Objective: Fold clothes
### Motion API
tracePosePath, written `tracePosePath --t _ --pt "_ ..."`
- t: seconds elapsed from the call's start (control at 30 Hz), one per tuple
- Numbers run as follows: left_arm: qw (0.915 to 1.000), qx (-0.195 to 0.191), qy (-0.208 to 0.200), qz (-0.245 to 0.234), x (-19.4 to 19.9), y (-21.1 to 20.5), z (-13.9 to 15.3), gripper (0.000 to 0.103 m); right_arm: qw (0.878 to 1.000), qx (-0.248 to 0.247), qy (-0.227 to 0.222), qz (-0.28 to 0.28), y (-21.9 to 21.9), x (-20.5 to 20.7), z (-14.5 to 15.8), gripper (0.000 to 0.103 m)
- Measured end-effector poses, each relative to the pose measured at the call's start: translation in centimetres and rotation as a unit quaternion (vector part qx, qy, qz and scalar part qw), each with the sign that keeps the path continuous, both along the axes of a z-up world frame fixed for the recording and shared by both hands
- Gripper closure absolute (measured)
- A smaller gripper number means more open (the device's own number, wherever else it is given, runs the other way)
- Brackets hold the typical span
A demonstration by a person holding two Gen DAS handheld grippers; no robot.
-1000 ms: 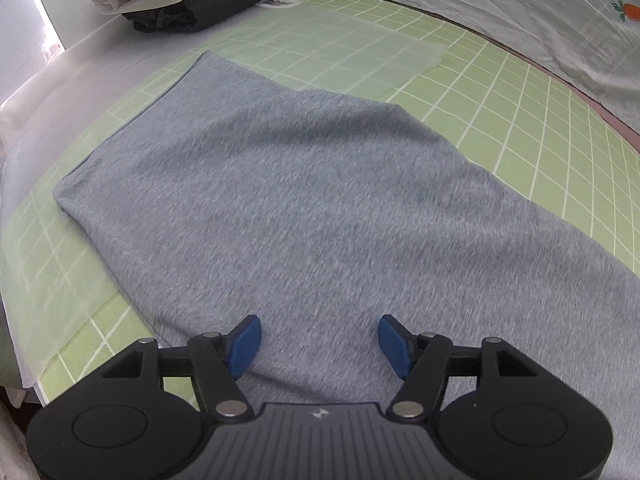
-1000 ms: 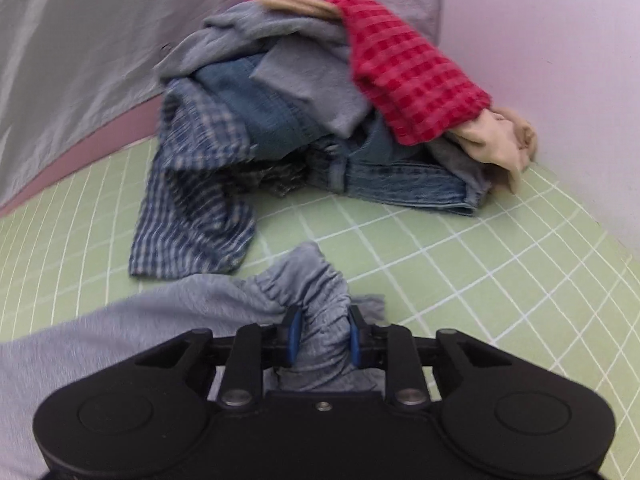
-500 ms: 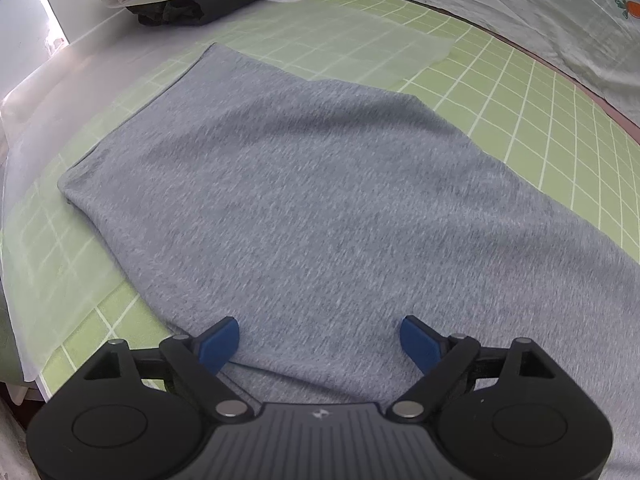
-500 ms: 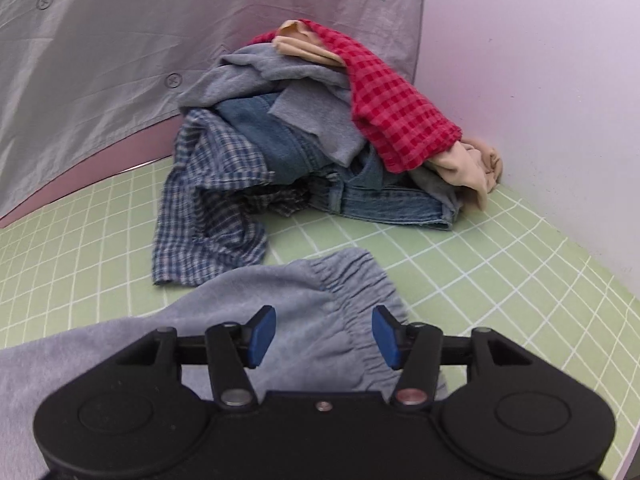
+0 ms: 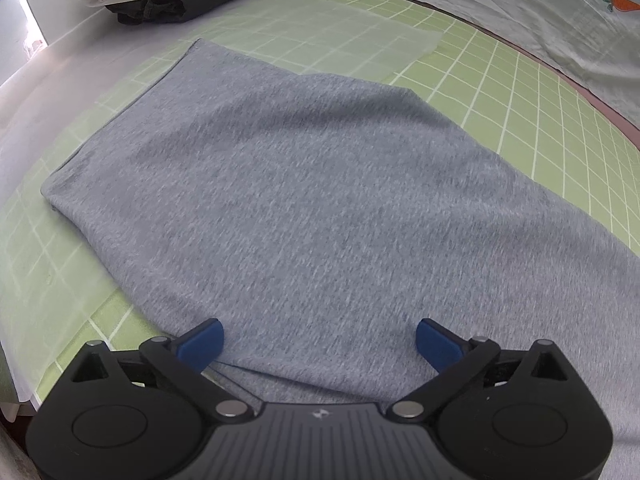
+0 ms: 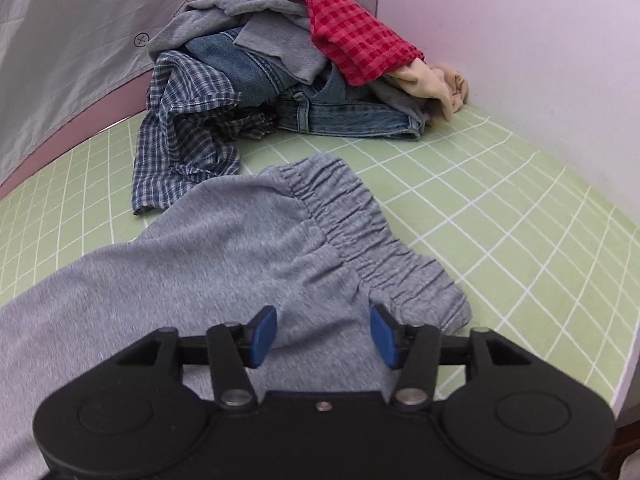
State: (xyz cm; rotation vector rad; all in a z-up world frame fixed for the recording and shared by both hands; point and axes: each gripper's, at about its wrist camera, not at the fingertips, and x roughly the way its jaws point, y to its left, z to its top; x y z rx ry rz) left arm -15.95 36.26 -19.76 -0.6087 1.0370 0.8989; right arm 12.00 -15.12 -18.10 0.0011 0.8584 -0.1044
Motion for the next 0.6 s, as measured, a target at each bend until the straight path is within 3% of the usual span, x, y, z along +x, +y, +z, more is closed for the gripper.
tracePosePath --t 0.13,0.3,0.43,0.6 --pt "0.9988 -0.002 -0.027 0.040 -3.0 1.8 1.3 0.002 1.000 0.008 0.003 0.010 2.2 -1.5 0.5 0.030" --pt "0.9899 -0.025 -0.058 0.127 -8.6 6.4 1.8 0.002 0.999 0.015 0.019 0.026 5.6 -3.9 -0.1 0.029" --pt "0.9842 -0.007 -0.063 0.165 -12.0 9.3 1.8 0.004 0.999 0.031 0.030 0.022 7.9 -5.9 -0.5 0.027" --pt "0.9695 -0.013 -0.095 0.226 -15.1 12.9 1.3 0.017 0.998 0.037 0.040 0.014 9.7 -7.1 -0.8 0.027"
